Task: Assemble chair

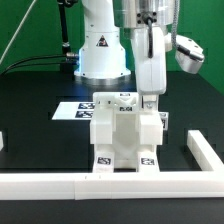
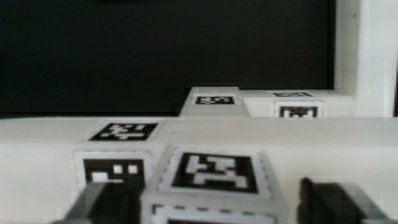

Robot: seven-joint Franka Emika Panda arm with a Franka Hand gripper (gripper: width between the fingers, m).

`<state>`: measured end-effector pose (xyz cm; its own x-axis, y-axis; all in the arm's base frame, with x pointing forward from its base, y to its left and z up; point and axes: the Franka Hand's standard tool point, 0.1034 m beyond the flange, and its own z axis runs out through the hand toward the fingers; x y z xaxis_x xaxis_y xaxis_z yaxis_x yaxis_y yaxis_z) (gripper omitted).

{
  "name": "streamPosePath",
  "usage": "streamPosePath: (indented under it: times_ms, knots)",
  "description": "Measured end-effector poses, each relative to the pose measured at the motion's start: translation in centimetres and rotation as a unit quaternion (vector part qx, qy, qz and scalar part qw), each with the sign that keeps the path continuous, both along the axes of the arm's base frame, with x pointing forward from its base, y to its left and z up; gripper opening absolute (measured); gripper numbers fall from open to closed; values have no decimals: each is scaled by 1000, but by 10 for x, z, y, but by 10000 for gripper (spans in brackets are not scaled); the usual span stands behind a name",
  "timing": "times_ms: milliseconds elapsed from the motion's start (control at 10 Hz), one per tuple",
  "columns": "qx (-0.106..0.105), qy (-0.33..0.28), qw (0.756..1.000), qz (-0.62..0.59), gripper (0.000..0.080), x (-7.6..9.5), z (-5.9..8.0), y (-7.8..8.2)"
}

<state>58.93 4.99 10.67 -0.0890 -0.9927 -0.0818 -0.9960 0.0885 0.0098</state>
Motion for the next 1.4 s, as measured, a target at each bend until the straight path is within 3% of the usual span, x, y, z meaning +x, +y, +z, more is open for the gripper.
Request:
streamPosePath:
  times_ms: [100,200,300,500,700,900,1100,1400]
  knots:
    - [0,0,1000,0,575,0,0,0]
    - [0,0,1000,5,575,0,-1,0]
    - [1,0,999,33,634,-1,0,2]
    - [9,0,991,136,645,-2,4,10]
    - [12,-10,966,260,648,-4,12,12]
    - [12,-12,952,304,648,-4,9,11]
    - [11,-21,919,394,648,-3,8,9]
    - [-31,-68,798,598,648,11,8,-3]
